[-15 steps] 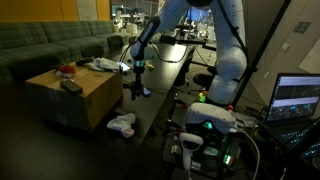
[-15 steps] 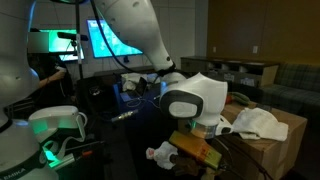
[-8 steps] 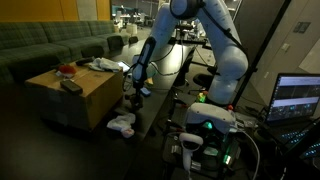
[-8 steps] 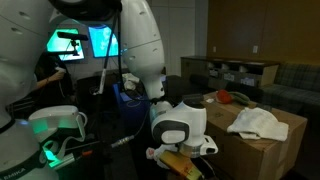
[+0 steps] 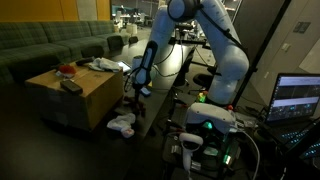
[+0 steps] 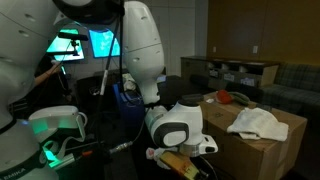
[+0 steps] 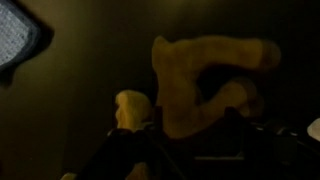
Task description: Switch between all the objects on the box and on the table
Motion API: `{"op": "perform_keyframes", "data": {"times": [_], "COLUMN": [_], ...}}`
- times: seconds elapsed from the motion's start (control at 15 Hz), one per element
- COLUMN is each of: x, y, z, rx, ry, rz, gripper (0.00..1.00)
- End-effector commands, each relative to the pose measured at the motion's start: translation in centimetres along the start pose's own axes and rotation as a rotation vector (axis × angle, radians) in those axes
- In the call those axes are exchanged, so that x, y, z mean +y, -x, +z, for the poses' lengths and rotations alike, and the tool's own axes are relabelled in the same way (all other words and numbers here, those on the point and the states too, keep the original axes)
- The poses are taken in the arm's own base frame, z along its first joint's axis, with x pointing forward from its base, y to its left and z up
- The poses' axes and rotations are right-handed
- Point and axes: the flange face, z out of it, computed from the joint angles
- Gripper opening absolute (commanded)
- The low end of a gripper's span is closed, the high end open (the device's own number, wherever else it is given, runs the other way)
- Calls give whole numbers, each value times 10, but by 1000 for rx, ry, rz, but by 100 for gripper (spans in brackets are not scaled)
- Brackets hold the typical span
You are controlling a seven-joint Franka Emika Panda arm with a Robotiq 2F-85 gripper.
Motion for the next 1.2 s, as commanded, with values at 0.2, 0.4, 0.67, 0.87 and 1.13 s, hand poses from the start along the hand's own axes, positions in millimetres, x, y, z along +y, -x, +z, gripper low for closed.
{"op": "perform_keyframes", "data": {"times": [0.2, 0.4, 0.67, 0.87, 1.13], "x": [-19, -50, -103, -137, -174], "y": [-4, -7, -12, -14, -19], "z": [-43, -40, -32, -31, -24], "rx": [117, 142, 174, 212, 233], "ry": [95, 81, 43, 38, 24], "rz": [-25, -32, 10, 32, 30], "gripper": [100, 100, 100, 100, 100]}}
